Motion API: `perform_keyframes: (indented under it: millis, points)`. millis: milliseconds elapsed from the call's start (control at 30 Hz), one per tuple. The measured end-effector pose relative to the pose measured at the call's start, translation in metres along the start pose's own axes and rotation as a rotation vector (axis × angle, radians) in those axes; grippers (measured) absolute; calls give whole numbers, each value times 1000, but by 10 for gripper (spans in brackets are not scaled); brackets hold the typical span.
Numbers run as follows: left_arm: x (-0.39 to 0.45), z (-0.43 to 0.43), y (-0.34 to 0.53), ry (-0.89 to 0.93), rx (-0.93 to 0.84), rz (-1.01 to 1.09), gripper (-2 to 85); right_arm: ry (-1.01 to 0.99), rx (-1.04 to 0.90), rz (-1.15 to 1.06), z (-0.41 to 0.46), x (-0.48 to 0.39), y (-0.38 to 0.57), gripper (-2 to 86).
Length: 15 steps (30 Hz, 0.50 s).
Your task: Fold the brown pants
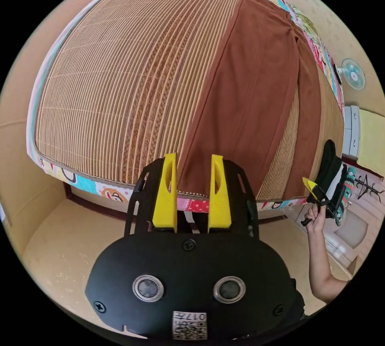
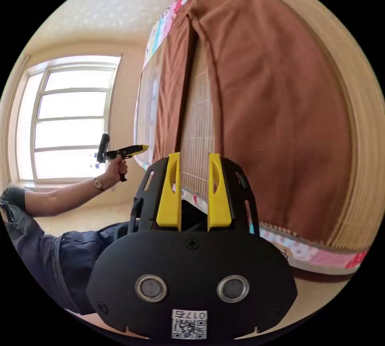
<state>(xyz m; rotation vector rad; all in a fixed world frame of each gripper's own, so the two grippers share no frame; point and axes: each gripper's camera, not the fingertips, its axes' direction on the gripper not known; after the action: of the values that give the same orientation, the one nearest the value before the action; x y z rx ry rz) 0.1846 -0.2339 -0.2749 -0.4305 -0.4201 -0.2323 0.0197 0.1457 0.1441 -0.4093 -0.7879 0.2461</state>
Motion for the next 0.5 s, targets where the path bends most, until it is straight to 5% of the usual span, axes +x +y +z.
perform_keyframes:
  millis: [233,500]
  points:
    - [-16,42,0,-128,-85,61,122,-101,-176,14,111,-28,-11,87]
    - [-36,56,46,-1,-136,225,36,-20,-208,13,127,-74,51,30]
